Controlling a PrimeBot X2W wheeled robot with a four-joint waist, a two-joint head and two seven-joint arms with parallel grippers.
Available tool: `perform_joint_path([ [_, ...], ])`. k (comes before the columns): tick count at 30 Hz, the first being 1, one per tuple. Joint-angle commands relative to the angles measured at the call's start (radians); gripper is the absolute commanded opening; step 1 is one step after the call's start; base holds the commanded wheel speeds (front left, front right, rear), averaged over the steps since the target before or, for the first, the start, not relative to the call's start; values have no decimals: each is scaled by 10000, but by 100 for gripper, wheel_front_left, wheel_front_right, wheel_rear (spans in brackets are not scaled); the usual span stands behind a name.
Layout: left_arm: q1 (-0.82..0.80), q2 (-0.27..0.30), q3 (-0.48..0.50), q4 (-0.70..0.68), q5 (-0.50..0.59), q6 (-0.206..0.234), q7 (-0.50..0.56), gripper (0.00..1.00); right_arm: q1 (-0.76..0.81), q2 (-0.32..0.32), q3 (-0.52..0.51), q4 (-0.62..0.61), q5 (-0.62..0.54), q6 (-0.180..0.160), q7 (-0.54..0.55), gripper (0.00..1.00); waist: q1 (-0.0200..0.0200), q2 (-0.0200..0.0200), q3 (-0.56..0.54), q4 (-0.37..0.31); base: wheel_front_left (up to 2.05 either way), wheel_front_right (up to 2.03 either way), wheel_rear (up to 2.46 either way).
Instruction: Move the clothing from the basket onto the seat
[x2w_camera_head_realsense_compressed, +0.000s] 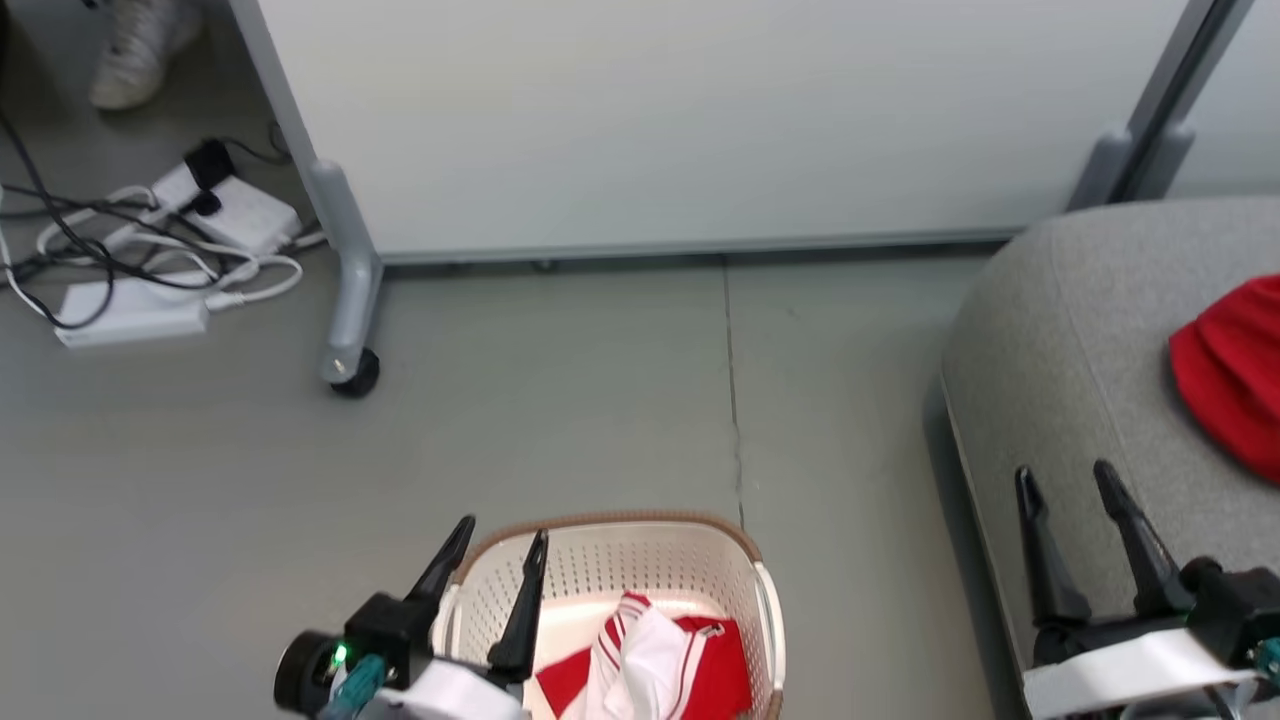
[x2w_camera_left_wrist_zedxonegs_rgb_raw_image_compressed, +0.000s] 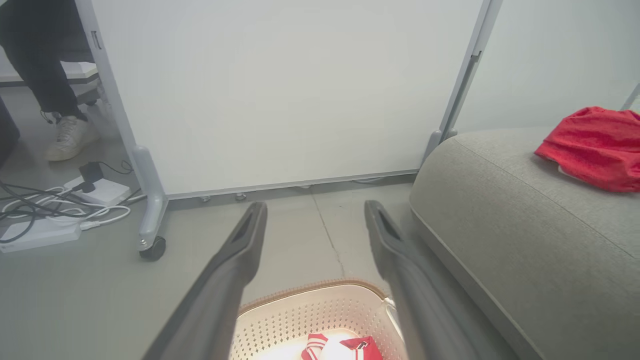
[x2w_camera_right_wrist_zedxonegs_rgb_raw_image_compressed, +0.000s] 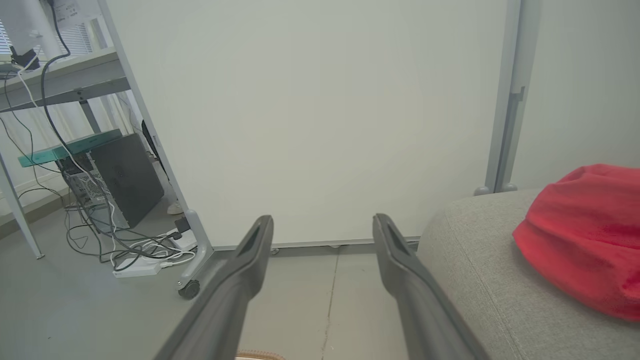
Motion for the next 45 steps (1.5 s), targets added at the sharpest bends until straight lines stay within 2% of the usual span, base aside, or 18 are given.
perform_joint_path([
  [1,-364,36,-12,49,77,-84,5,100,-230,-94,29,-27,-99,2,-10,100,0,0,716,-284,0,0,0],
  [6,-1165,33,-28,488,354,-294,7,100,-695,-228,99,-126,-364,2,-10,100,0,0,2080,-801,0,0,0],
  [10,-1975,64,-258,1101,996,-638,5,100,-1021,-96,21,-275,-500,2,-10,100,0,0,3241,-1179,0,0,0],
  [15,-3178,364,-607,2101,1527,-907,5,100,-1454,145,244,-502,-778,2,-10,100,0,0,4643,-1713,0,0,0],
  [21,-4455,862,-1403,3455,1961,-1016,7,100,-1791,448,674,-542,-1009,2,-10,100,0,0,5951,-2451,0,0,0],
  [26,-5509,1076,-2272,5096,1930,-1030,7,100,-1994,598,984,-694,-940,2,-10,100,0,0,6764,-2902,0,0,0],
  [37,-7728,1304,-3701,7899,1030,-1035,84,100,-2418,787,1470,-859,-914,2,-10,100,0,0,8184,-3444,0,0,0],
  [45,-9000,1396,-4496,9141,873,-1038,1167,100,-2679,783,1727,-847,-685,2,-10,100,0,0,9221,-3793,0,0,0],
])
